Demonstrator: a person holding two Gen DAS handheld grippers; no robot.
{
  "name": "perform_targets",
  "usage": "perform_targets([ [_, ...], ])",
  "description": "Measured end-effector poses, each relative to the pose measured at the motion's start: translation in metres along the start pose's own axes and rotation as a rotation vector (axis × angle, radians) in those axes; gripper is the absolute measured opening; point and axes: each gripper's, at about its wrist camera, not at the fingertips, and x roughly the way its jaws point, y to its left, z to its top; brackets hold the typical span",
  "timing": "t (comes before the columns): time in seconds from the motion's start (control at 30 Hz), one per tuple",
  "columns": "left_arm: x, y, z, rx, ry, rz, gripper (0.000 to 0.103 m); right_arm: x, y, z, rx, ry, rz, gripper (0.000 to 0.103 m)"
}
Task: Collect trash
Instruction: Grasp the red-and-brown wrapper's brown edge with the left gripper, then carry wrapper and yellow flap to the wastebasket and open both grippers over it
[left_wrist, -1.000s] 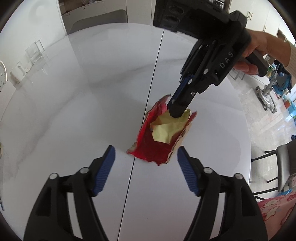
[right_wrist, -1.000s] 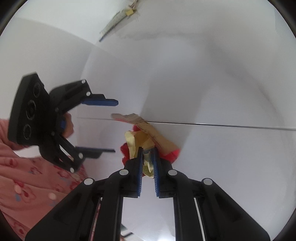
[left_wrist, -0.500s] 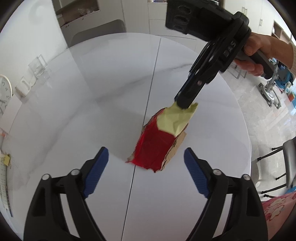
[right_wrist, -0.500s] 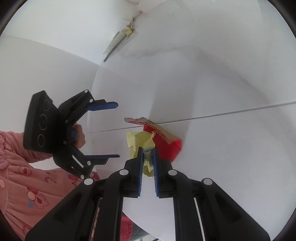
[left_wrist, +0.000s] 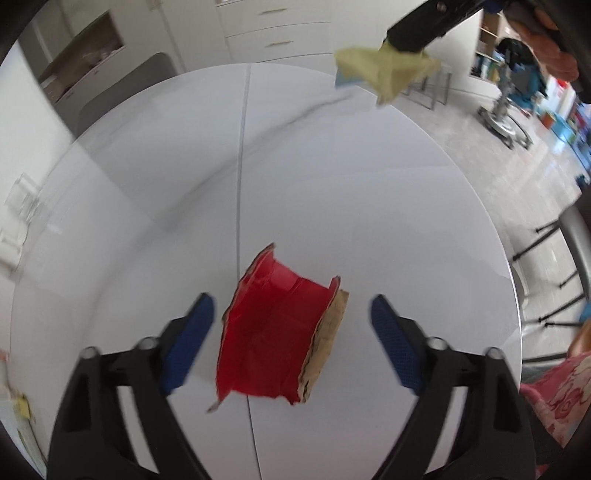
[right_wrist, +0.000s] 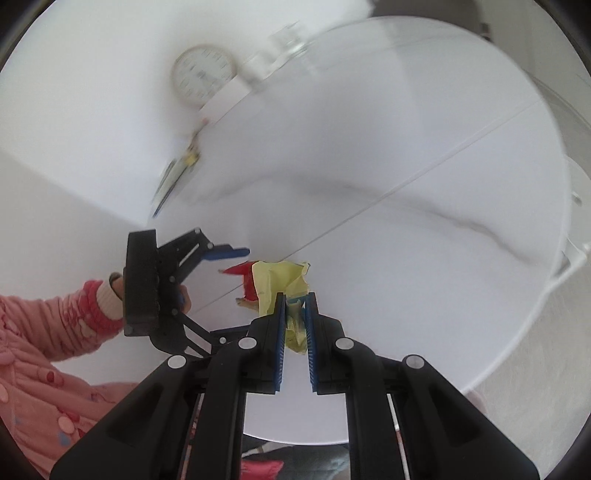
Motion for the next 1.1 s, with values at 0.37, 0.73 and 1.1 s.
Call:
perform_targets([
  [0.37, 0.004, 0.013, -0.001, 0.021, -0.001, -0.059, 0.026, -0.034, -0.007, -0.040, 0.099, -0.063, -0.057, 0.011],
  [0.73, -0.014, 0.013, 0.012, -0.073, -0.004, -0.026, 0.007, -0.039, 0.002, -0.045, 0.100, -0.091, -0.082, 0.011],
  [1.1, -0.020, 0.008, 0.020, -0.135, -0.003, 0.053, 0.007, -0.070, 0.001, -0.060, 0.085, -0.102, -0.080, 0.011],
])
